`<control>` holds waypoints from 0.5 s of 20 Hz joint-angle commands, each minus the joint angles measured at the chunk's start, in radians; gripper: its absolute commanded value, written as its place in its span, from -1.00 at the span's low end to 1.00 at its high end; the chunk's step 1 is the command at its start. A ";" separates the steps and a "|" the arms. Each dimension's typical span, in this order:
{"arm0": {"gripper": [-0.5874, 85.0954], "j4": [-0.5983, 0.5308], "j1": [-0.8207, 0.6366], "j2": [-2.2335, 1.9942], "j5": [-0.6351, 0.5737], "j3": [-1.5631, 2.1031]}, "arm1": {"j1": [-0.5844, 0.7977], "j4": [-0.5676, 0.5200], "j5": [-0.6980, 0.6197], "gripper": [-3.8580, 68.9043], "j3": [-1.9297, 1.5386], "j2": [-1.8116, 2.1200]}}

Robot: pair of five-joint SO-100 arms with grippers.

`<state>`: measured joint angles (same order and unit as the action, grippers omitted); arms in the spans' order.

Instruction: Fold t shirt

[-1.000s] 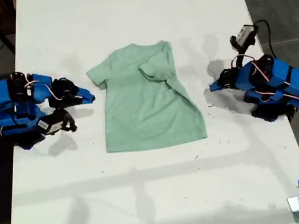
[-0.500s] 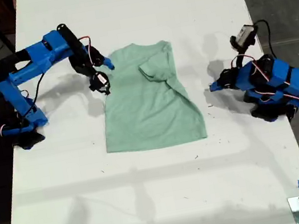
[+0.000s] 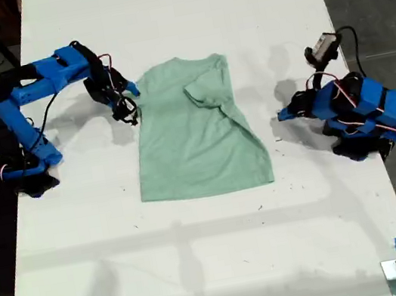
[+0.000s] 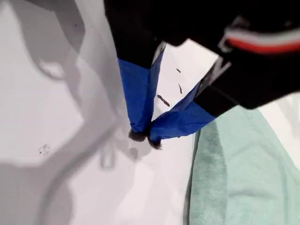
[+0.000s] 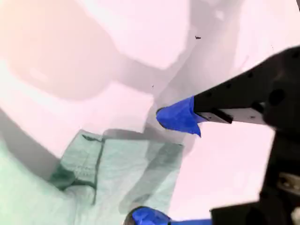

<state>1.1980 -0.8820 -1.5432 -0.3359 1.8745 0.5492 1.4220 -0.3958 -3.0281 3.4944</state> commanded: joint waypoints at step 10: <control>-0.99 -0.054 0.008 0.242 -0.008 -0.089 | -0.005 0.000 -0.008 -0.84 -0.020 0.009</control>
<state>1.1290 -0.8836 -1.3131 -0.3497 1.7932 0.5492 1.4220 -0.3958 -3.0281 3.4944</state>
